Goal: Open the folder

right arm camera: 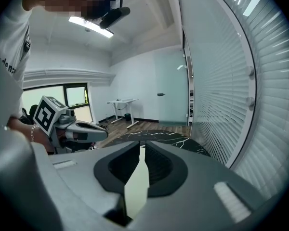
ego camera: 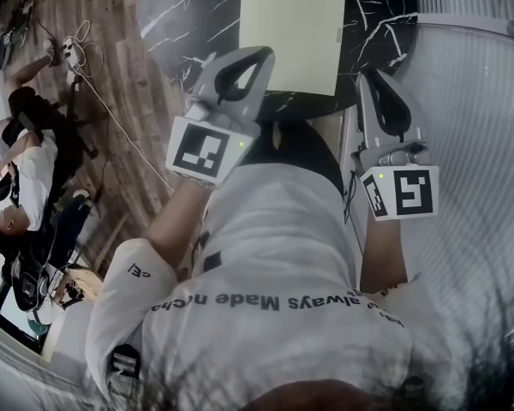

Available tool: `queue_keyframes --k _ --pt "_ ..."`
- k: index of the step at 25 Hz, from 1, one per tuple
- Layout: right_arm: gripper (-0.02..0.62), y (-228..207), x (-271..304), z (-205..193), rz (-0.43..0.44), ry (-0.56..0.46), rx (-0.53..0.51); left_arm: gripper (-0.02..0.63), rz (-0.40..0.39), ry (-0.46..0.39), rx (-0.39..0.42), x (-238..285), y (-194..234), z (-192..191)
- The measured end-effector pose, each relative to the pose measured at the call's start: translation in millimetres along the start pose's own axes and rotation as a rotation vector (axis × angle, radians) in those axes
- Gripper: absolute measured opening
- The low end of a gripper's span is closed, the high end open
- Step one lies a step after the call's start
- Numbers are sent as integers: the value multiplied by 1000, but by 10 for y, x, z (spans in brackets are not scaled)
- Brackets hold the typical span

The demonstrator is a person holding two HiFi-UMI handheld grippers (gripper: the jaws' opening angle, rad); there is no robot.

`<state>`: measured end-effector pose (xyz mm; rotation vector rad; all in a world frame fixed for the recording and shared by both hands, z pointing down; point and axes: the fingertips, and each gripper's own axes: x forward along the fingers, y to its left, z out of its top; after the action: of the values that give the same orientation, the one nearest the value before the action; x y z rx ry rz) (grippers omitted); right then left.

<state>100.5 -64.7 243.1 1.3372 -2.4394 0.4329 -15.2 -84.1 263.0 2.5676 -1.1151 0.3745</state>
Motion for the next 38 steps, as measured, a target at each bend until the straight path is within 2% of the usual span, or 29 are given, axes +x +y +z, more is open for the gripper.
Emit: queue_keyframes --k 5,16,20,24,30,38 --pt "44 -27 77 -242 8 20 15 3 21 54 48 110 26 -298" --pt "61 -221 307 -868 9 76 55 3 15 158 94 374 57 -1006" --pt "67 -254 410 -1116 17 99 53 3 22 179 89 445 83 -1244" --pt "71 -284 504 -1369 17 118 67 3 23 205 115 514 126 -1509" --pt "75 -301 565 -1598 21 148 67 3 26 227 141 580 140 -1722" --pt "91 -331 671 -1950 26 176 117 3 29 258 167 710 190 -2057"
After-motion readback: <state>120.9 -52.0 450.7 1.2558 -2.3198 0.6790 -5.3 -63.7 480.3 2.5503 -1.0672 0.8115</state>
